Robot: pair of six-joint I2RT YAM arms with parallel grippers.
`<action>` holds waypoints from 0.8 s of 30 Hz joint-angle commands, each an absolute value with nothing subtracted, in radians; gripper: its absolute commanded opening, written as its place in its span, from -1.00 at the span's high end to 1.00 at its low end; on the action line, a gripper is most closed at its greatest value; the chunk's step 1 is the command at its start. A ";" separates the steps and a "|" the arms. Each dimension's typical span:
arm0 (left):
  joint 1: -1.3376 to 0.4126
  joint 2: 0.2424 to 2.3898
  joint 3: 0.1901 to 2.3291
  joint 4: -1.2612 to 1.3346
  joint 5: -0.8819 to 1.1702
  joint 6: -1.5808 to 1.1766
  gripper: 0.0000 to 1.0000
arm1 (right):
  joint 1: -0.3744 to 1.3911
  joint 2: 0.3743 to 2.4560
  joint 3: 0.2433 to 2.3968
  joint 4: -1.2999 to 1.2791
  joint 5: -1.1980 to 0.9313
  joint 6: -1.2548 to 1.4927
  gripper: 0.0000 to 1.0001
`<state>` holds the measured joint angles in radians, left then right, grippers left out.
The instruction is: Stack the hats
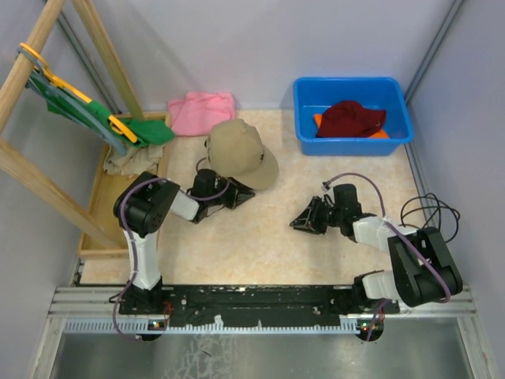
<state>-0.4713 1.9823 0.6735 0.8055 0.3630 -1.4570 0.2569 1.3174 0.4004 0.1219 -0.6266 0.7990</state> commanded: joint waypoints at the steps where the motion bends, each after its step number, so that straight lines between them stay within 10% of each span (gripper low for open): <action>1: -0.412 2.082 0.830 0.678 0.425 -1.355 1.00 | 0.232 1.340 0.442 0.141 -0.655 0.768 0.51; 13: -0.329 2.234 1.132 0.502 0.461 -1.205 1.00 | 0.202 1.405 0.480 0.142 -0.673 0.748 0.52; 24: -0.351 1.969 0.867 0.458 0.335 -1.114 1.00 | 0.202 1.433 0.516 0.167 -0.689 0.759 0.52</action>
